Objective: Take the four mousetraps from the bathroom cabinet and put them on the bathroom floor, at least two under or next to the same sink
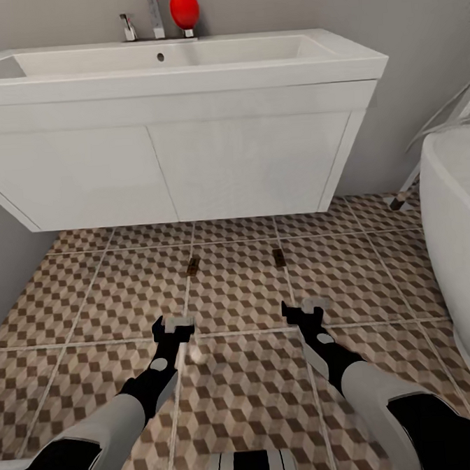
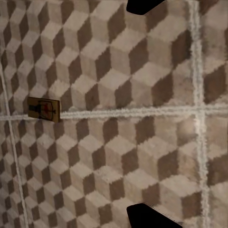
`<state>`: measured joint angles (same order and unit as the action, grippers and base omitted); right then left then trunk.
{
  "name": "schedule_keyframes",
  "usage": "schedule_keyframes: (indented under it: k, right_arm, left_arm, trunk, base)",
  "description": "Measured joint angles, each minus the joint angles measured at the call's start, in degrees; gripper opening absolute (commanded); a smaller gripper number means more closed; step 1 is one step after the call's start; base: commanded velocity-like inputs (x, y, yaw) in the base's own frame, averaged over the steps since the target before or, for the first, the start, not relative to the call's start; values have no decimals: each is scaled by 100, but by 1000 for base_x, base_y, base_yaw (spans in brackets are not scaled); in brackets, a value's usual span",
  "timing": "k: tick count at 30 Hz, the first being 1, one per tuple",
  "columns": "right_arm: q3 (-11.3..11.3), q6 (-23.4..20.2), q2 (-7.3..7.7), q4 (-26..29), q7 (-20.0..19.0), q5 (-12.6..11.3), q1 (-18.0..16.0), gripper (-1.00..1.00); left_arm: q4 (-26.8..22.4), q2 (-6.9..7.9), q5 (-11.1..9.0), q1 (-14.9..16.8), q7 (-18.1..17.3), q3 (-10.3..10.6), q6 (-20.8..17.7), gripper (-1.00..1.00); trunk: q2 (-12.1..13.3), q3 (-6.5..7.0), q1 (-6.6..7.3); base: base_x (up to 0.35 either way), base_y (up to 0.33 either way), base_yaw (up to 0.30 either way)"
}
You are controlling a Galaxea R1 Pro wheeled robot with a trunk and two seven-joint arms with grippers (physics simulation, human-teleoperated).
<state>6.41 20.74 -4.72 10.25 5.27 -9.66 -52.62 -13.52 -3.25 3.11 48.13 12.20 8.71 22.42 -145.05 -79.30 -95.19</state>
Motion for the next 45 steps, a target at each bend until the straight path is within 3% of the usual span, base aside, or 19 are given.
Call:
schedule_keyframes:
  k: [13, 26, 39, 45]
  right_arm:
    - [3, -31, 15, -14, 20, 131, 0, 100]
    - [18, -441, 24, 16, 11, 186, 0, 100]
    - [30, -405, 13, -197, 39, 615, 57, 100]
    - [28, -381, -4, -225, 47, 701, 61, 100]
  left_arm:
    - [0, -24, 10, 0, 12, -3, 6, 100]
    - [-30, -63, -7, -2, 34, -21, 49, 100]
    - [-47, -54, -44, -7, 68, -61, 24, 100]
    - [-31, -45, -166, -8, 110, -137, 24, 100]
  trunk:
    - [17, 288, 33]
    - [35, 576, 67]
    - [52, 865, 100]
    - [60, 998, 116]
  base:
    - [0, 0, 0]
    - [0, 0, 0]
    - [0, 0, 0]
    - [0, 0, 0]
